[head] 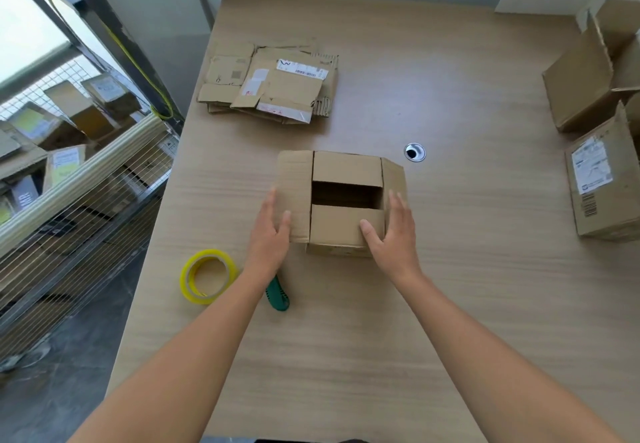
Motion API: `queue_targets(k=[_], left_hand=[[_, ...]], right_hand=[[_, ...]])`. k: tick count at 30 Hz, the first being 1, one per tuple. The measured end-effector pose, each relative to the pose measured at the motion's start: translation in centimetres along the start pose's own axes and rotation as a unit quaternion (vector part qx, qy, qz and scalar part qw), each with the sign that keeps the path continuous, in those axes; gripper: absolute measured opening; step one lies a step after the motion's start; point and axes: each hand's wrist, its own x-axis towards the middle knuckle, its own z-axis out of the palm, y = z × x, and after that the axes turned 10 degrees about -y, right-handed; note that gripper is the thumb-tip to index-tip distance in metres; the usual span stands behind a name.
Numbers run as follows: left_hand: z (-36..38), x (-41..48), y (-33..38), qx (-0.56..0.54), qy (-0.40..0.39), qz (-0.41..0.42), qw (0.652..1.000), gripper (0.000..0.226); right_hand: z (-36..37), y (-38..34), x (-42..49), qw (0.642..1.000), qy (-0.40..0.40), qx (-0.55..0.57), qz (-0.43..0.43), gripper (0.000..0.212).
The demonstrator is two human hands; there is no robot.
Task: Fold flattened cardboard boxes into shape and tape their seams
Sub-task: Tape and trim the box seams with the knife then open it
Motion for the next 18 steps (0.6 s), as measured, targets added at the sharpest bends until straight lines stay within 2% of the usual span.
queue_targets(k=[1,3,5,8,10,13,18], left_hand=[[0.0,0.1,0.3,-0.103,0.003,-0.031,0.994,0.069],[0.0,-0.1,0.8,-0.303,0.008,-0.095,0.948,0.074],[0.1,-0.3,1.0,-0.383,-0.036,-0.135,0.913,0.053],[1.2,-1.1,1.8,-0.416,-0.096,-0.16,0.89,0.029],[2.6,-1.6,2.5,-0.425,-0.131,-0.163,0.881,0.023],[6.0,-2.9,3.6,-0.411,-0.191,-0.166,0.876,0.018],[13.7,-7.2,5.6,-0.355,-0.285,-0.178,0.873,0.026]], right_hand=[[-0.2,0.1,0.2,0.999,0.016,0.012,0.028,0.08],[-0.7,0.4,0.1,0.997,0.041,0.005,0.067,0.079],[-1.3,0.7,-0.4,0.995,0.041,-0.013,0.085,0.075],[-2.5,1.3,-1.9,0.994,0.025,-0.068,0.087,0.069],[-3.6,2.1,-3.3,0.986,0.03,-0.141,0.087,0.067],[-5.9,4.1,-6.4,0.965,0.049,-0.221,0.133,0.067],[-10.5,7.6,-12.4,0.963,0.045,-0.167,0.206,0.066]])
